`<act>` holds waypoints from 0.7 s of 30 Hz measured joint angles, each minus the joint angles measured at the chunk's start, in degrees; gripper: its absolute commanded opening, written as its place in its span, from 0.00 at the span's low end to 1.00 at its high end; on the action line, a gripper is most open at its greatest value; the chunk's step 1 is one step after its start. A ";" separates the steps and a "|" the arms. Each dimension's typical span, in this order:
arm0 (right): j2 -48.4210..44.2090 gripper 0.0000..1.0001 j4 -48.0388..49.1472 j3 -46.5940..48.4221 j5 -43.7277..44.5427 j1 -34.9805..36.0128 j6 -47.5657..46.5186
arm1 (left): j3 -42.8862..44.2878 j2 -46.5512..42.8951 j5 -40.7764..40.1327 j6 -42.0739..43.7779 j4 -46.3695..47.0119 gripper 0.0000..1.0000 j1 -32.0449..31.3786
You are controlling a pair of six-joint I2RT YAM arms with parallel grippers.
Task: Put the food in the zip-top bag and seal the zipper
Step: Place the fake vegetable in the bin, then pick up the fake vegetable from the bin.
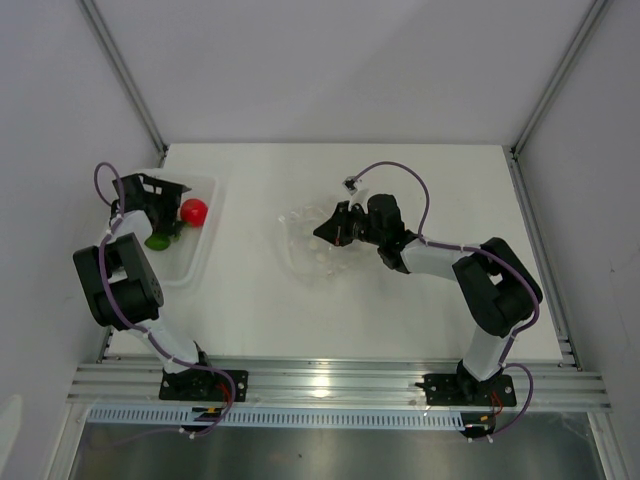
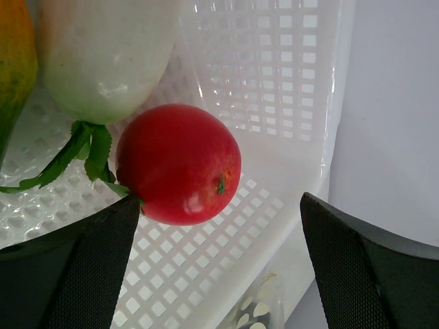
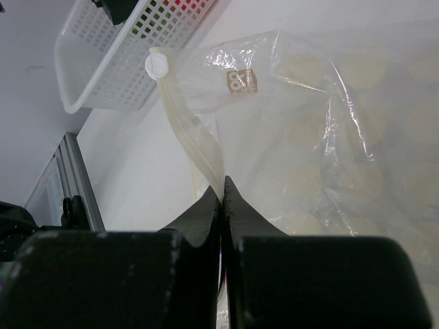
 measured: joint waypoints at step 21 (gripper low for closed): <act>0.94 0.00 -0.02 0.11 -0.24 0.02 0.00 | 4.20 1.60 -1.44 0.61 -0.59 1.00 0.13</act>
